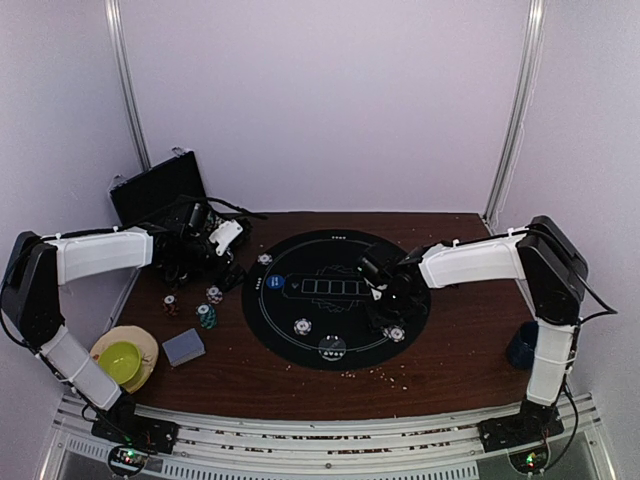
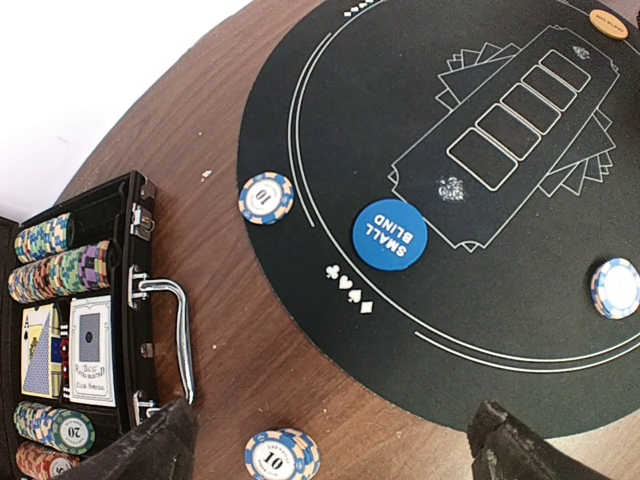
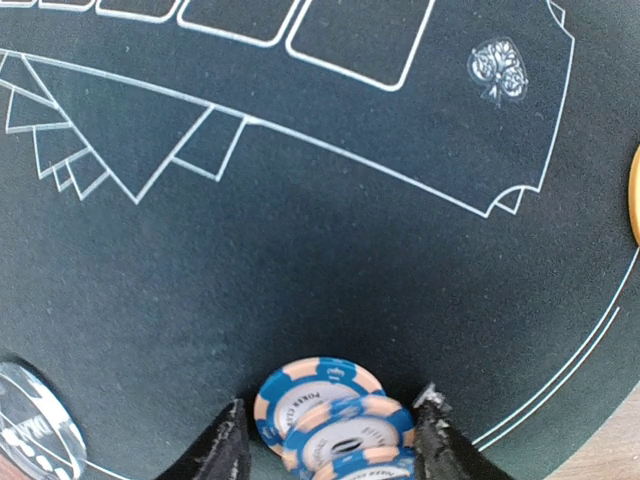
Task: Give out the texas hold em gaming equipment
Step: Move the pile of poker chips to the big blind area.
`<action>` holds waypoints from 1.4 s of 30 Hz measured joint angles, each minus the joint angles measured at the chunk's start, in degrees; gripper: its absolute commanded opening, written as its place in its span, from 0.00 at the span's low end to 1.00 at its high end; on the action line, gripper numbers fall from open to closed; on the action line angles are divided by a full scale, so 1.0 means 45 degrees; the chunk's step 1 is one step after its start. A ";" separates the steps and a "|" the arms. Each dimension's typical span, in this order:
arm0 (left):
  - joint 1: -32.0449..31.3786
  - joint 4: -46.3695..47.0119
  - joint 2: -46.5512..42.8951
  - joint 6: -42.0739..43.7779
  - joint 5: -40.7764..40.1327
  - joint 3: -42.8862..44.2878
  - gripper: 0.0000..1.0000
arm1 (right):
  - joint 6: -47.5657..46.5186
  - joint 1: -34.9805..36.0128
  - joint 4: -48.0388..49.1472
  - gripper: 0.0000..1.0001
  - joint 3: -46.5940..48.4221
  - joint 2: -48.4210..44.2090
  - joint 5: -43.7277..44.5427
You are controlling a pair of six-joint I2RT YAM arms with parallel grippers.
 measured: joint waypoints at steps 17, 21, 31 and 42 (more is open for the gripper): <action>0.0000 0.0000 0.0000 0.0000 0.0000 -0.0005 0.98 | -0.0053 0.0073 -0.0005 0.41 0.0117 0.0141 0.1341; 0.0000 0.0000 0.0000 0.0000 -0.0005 -0.0005 0.98 | -0.0053 -0.0019 0.0083 0.41 0.0010 0.0136 0.1647; 0.0000 0.0000 0.0000 0.0000 -0.0005 -0.0005 0.98 | -0.0044 -0.0869 0.0729 0.41 -0.0680 -0.0248 0.1894; 0.0000 0.0000 0.0000 0.0000 -0.0005 -0.0005 0.98 | 0.0029 -0.1326 0.1093 0.63 -0.1171 -0.0607 0.1957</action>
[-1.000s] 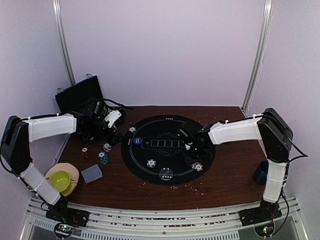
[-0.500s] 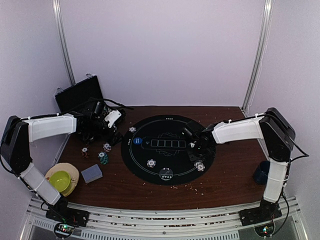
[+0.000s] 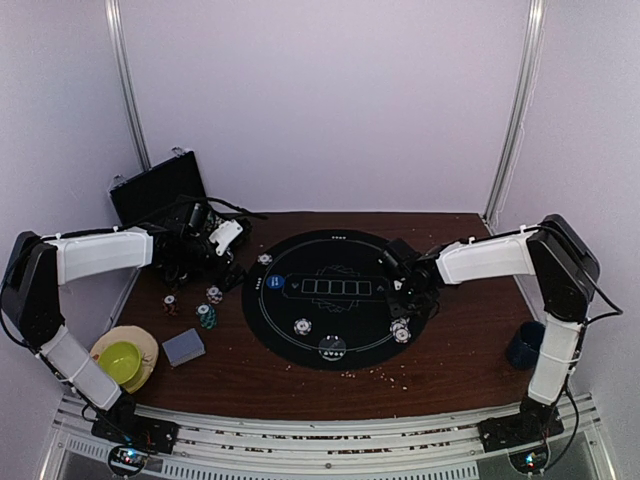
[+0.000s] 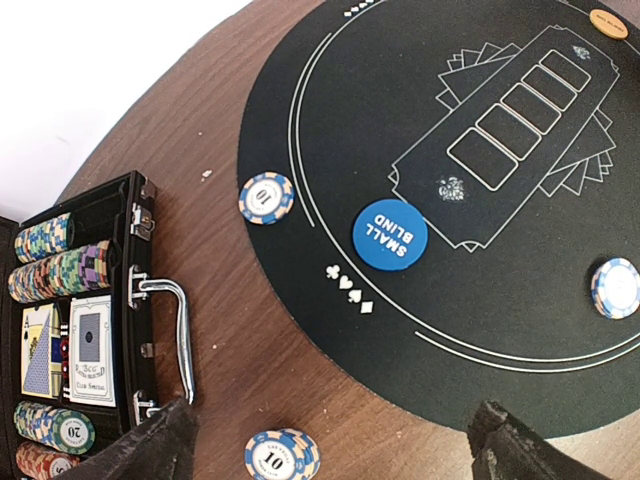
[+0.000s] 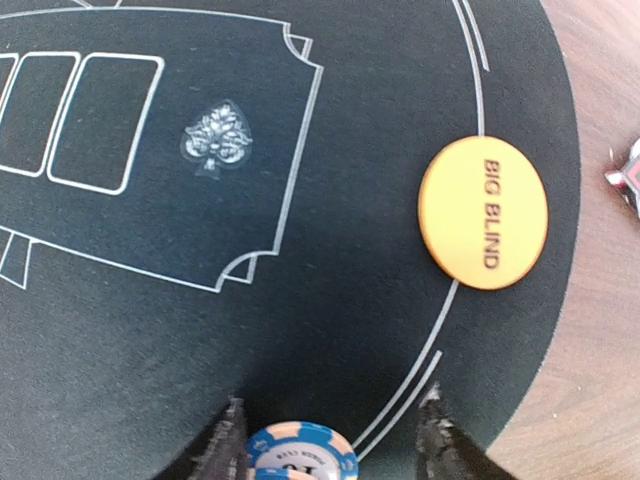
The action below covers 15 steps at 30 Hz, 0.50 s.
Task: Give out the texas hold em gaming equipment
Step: Move the pile of poker chips to the big blind area.
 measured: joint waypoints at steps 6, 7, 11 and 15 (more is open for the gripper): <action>0.0000 0.0000 0.0000 0.0000 0.0000 0.0000 0.98 | -0.0044 -0.0049 -0.0287 0.75 -0.0044 -0.0457 -0.0267; 0.0000 0.0005 0.0000 0.0000 0.0000 0.0000 0.98 | -0.0073 -0.0049 -0.0340 0.76 -0.0044 -0.0622 -0.0306; 0.0000 0.0005 0.0000 0.0000 -0.0005 0.0000 0.98 | -0.0097 0.0117 -0.0578 0.76 -0.0049 -0.1336 -0.0364; 0.0000 0.0005 0.0000 0.0000 -0.0005 0.0000 0.98 | -0.0058 0.0627 -0.0758 0.76 -0.0165 -0.1972 -0.0340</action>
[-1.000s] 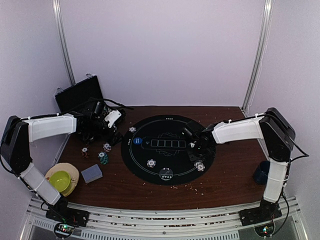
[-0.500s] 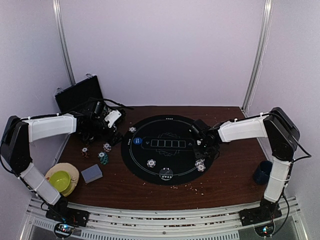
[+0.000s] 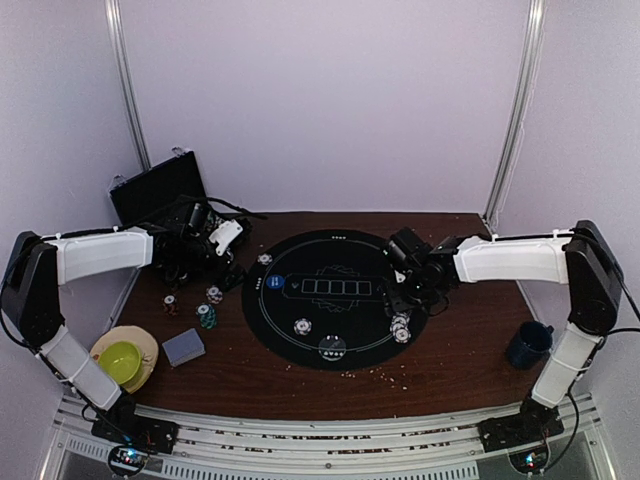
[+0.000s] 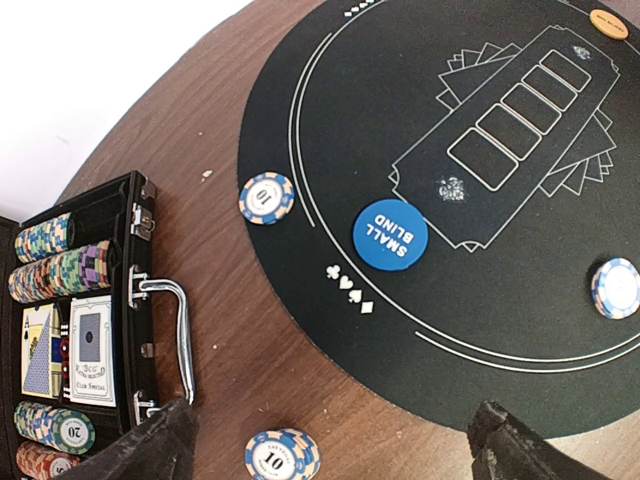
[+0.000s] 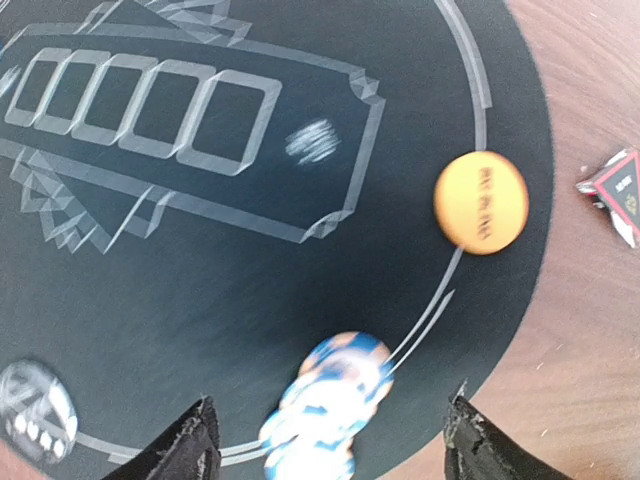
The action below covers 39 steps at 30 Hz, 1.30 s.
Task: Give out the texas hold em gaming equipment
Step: Move the pile of poker chips to the big blind area.
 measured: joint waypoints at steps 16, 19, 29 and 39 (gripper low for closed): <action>0.0000 0.0010 0.0000 0.0000 0.0000 0.0000 0.98 | 0.1234 0.1637 -0.0102 0.76 -0.2482 -0.0767 0.0321; 0.0000 0.0015 0.0000 0.0000 0.0000 0.0000 0.98 | 0.1253 0.1637 0.0233 0.75 -0.2603 -0.0772 0.0238; 0.0000 0.0097 0.0000 0.0000 0.0000 0.0000 0.98 | 0.1234 0.1637 0.1030 0.66 -0.2667 -0.0306 0.0019; 0.0000 0.0170 0.0000 0.0000 -0.0005 0.0000 0.98 | 0.1564 0.1515 0.1632 0.57 -0.2866 -0.0301 0.0097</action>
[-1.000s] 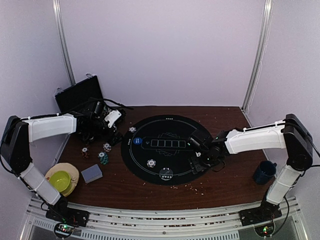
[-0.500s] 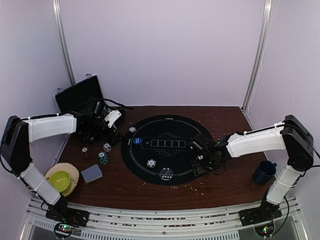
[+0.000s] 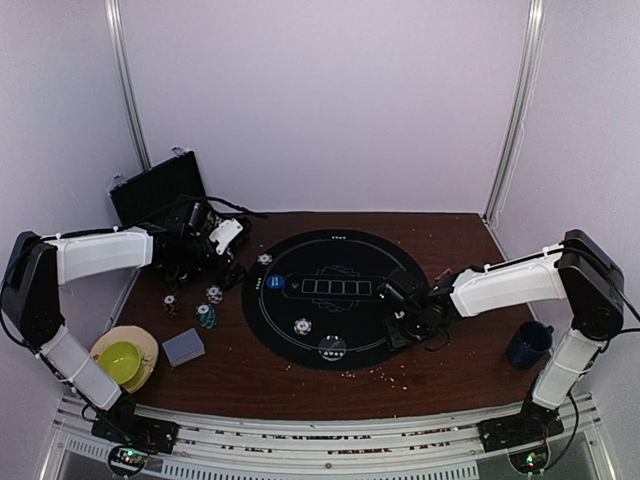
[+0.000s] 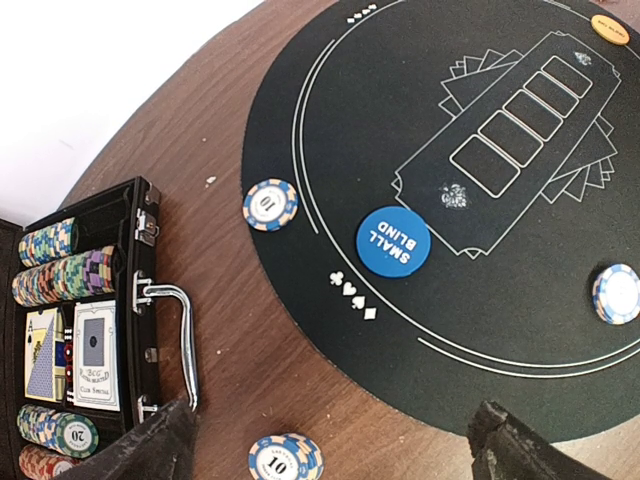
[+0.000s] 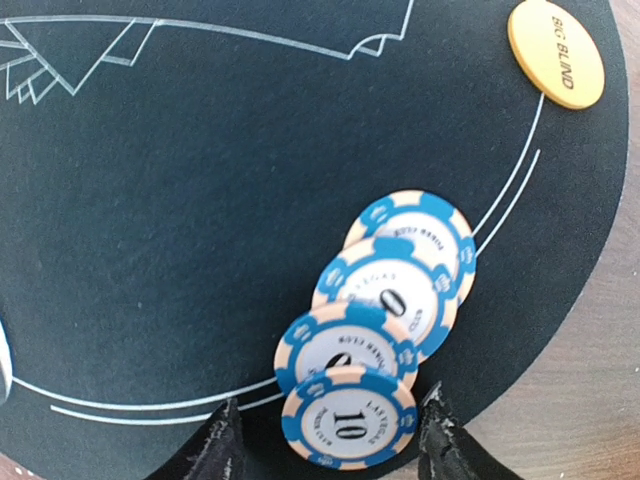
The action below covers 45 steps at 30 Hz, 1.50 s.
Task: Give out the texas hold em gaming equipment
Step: Move the pile of poker chips to the big blind area.
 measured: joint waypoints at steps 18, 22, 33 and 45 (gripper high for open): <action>0.0000 0.0005 0.0000 0.0000 0.0000 0.0000 0.98 | 0.0369 -0.0146 0.0622 0.37 -0.0214 0.0034 0.0597; 0.0000 0.0005 0.0000 0.0000 0.0000 0.0000 0.98 | 0.0364 -0.0146 0.0617 0.37 -0.0073 0.0180 0.0874; 0.0000 0.0005 0.0000 0.0000 0.0000 0.0000 0.98 | 0.0267 -0.0155 0.0510 0.38 0.0379 0.0534 0.1277; 0.0000 0.0005 0.0000 0.0000 0.0000 0.0000 0.98 | 0.0034 -0.0505 0.0321 0.38 0.0714 0.0641 0.1574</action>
